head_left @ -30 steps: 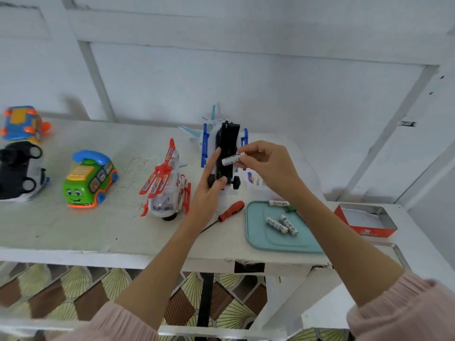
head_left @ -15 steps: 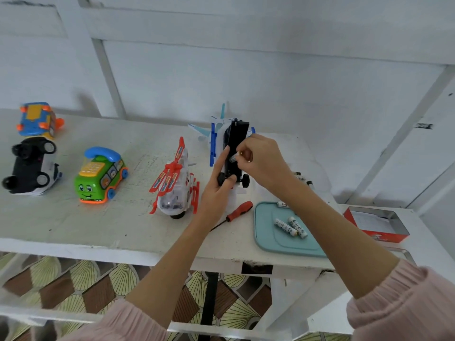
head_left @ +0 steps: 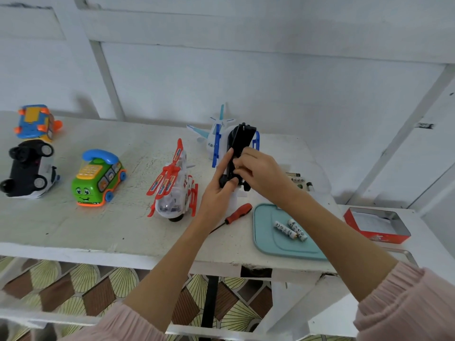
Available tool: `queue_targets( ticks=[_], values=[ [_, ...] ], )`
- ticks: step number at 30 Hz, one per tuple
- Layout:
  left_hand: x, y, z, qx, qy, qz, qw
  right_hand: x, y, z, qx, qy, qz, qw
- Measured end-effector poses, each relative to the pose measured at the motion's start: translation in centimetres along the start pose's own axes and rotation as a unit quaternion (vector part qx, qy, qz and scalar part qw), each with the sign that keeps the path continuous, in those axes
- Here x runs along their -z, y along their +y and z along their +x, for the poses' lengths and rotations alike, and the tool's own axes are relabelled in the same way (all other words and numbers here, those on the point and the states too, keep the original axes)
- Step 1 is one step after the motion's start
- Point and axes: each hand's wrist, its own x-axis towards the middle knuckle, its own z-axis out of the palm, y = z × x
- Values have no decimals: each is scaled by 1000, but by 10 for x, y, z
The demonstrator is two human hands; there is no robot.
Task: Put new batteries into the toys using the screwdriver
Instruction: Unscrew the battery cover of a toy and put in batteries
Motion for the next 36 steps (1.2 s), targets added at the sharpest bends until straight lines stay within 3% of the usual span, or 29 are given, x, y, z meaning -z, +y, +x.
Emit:
queue_targets(
  ticks=[5,18,31,36],
  values=[
    [-1,0,0,0,0,-3,1000,7,10,4,-34,-33,68,997],
    [-3,-2,0,-2,10,5,1000,21,1,5,-109,-96,19,989],
    [-2,-3,1,-15,12,-20,1000,30,-2,17,-250,-192,142,938],
    [-3,-3,1,-8,19,-20,1000,29,-6,23,-229,-237,75,941]
  ],
)
